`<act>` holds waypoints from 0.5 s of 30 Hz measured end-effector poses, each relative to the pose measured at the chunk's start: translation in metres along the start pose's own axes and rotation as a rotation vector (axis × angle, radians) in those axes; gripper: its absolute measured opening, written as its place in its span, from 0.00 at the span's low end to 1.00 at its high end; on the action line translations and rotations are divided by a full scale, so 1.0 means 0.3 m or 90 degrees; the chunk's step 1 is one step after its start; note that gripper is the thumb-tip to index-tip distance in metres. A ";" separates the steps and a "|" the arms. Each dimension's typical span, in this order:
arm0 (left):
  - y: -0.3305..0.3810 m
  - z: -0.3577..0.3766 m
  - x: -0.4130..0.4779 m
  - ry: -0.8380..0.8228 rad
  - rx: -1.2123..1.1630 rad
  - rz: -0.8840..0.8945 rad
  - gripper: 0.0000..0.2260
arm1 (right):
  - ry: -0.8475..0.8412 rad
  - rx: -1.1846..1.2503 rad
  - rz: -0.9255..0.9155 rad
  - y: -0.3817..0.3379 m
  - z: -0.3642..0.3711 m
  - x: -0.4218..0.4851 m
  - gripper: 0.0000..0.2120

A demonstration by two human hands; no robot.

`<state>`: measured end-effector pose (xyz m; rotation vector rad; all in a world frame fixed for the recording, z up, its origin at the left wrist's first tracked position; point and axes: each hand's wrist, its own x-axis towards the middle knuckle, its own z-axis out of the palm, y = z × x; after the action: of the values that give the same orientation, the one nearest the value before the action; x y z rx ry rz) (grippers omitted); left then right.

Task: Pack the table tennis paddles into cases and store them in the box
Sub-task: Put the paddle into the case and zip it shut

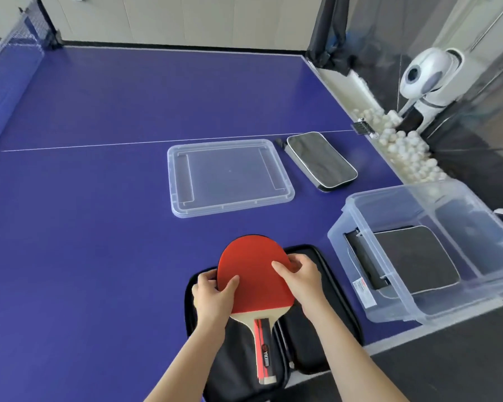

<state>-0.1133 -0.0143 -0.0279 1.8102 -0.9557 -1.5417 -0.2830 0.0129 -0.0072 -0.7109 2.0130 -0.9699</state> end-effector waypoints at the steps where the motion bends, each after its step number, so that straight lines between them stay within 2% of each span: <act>1: -0.012 0.054 -0.014 0.002 0.008 -0.009 0.17 | 0.012 -0.009 0.002 0.027 -0.041 0.017 0.17; 7: -0.080 0.318 -0.052 0.010 0.057 -0.041 0.17 | 0.035 -0.085 0.012 0.169 -0.225 0.130 0.19; 10: -0.095 0.409 -0.057 0.030 0.092 -0.058 0.22 | 0.015 -0.102 0.014 0.211 -0.268 0.188 0.19; 15: -0.110 0.486 -0.054 0.059 0.136 -0.088 0.22 | -0.027 -0.137 0.027 0.244 -0.283 0.254 0.19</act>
<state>-0.2532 0.0218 -0.0699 2.1179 -1.0016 -1.4680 -0.4051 0.0301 -0.0631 -0.7932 2.1065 -0.7146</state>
